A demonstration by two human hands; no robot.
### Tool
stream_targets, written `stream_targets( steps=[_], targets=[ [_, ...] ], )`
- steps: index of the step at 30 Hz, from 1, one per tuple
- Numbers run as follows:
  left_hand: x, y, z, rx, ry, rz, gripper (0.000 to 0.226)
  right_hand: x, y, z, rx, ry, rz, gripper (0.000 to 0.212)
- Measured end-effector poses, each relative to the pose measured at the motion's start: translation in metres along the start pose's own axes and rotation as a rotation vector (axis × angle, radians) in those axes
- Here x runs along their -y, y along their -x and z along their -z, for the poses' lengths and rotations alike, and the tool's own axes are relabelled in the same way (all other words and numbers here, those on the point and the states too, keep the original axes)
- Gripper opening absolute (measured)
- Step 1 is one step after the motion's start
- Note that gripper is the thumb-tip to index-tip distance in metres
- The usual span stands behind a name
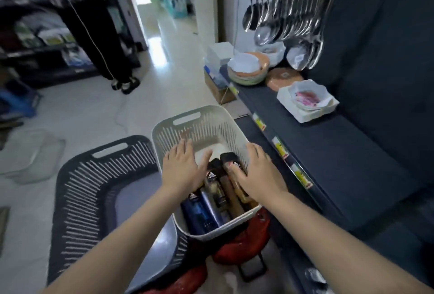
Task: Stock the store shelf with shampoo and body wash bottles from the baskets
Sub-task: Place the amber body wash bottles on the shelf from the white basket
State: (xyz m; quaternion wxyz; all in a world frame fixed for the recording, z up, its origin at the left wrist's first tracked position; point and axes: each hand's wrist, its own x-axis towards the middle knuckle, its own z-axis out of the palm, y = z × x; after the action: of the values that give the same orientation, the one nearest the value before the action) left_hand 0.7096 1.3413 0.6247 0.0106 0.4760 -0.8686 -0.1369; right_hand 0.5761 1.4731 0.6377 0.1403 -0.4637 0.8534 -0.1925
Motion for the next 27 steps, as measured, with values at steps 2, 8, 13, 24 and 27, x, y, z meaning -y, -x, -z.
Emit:
stream_targets(
  steps=[2, 8, 13, 24, 27],
  targets=[
    [0.014, 0.001, -0.014, 0.059, 0.024, 0.043, 0.078, -0.001, -0.009, -0.022, 0.082, 0.023, -0.033, 0.064],
    [0.010, 0.016, -0.041, 0.190, 0.227, 0.126, 0.067, -0.022, -0.043, -0.068, 0.268, 0.058, -0.238, 0.053],
    [0.007, 0.030, -0.068, 0.191, 0.350, 0.281, 0.073, -0.044, -0.077, -0.111, 0.406, -0.124, -0.497, 0.078],
    [0.000, 0.023, -0.104, 0.324, 0.317, 0.370, 0.028, -0.043, -0.084, -0.133, 0.507, -0.090, -0.521, 0.110],
    [-0.009, 0.011, -0.116, 0.427, 0.288, 0.309, 0.037, -0.038, -0.084, -0.117, 0.427, -0.204, -0.534, 0.100]
  ],
)
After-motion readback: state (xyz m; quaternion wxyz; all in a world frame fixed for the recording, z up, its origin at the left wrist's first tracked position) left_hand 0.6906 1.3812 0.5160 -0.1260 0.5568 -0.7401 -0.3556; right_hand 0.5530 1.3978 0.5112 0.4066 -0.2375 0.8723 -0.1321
